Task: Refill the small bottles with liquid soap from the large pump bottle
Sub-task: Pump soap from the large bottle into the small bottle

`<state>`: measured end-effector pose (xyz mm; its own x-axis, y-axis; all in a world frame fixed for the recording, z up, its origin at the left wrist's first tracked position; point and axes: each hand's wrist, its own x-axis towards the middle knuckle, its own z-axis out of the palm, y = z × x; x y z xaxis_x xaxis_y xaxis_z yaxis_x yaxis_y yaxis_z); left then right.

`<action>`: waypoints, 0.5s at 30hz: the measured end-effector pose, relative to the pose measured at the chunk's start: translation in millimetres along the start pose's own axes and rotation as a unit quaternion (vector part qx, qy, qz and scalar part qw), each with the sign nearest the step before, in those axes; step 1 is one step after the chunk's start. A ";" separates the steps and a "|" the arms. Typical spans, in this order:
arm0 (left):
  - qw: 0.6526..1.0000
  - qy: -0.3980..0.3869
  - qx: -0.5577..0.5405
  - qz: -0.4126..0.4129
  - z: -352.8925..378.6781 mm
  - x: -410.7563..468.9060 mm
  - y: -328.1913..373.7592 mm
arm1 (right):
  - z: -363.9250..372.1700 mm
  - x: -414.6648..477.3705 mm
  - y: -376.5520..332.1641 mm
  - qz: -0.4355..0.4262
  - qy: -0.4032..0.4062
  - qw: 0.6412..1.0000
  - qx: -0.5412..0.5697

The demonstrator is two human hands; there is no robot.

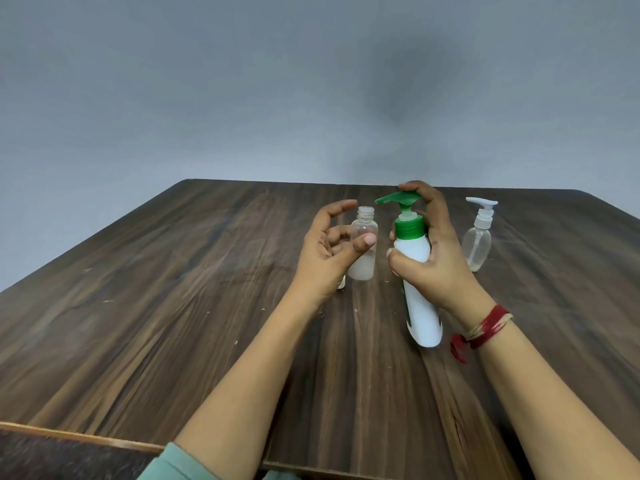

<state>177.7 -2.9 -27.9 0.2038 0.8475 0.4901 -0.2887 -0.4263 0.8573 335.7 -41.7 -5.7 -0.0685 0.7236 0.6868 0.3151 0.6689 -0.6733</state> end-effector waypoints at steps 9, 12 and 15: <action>0.996 0.014 -0.067 -0.049 0.8 0.2 1.7 | 2.3 -0.2 2.8 0.021 -0.008 1.000 0.016; 0.984 0.037 -0.147 -0.091 -2.8 2.9 6.8 | 2.3 1.1 1.2 0.029 0.013 0.998 0.061; 0.981 0.036 -0.166 -0.090 -4.4 3.4 7.5 | 1.3 1.0 -0.2 0.026 0.025 0.994 0.102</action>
<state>172.1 -1.8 -20.5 0.2161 0.9248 0.3132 -0.5447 -0.1520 0.8247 334.3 -40.9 -5.2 -0.0087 0.7528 0.6582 0.1179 0.6544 -0.7469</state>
